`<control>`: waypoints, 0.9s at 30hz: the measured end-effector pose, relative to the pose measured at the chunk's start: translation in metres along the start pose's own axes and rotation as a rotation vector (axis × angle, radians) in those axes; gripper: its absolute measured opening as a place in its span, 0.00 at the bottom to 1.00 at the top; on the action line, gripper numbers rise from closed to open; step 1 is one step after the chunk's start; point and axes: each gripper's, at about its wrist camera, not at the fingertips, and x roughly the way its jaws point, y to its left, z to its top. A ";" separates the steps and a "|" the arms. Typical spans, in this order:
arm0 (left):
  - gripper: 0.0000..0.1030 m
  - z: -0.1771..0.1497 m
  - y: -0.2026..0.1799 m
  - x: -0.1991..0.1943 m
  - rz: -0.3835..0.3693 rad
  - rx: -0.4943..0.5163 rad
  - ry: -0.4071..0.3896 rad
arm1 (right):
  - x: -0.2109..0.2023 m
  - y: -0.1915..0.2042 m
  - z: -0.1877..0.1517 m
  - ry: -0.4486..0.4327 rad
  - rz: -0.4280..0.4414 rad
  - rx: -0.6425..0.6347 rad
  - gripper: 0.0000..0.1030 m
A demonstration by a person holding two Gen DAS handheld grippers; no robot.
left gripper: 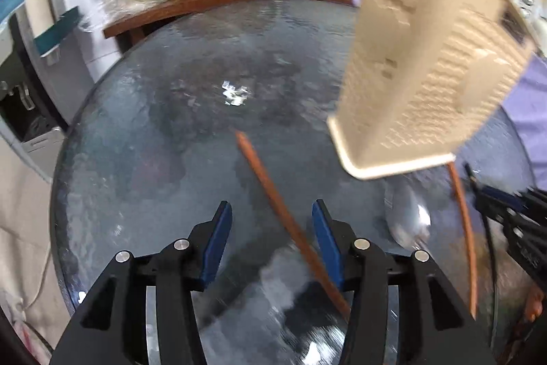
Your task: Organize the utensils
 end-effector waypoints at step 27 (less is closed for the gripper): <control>0.06 0.007 -0.026 0.005 -0.004 0.044 0.008 | 0.006 -0.001 0.010 0.016 0.000 0.037 0.08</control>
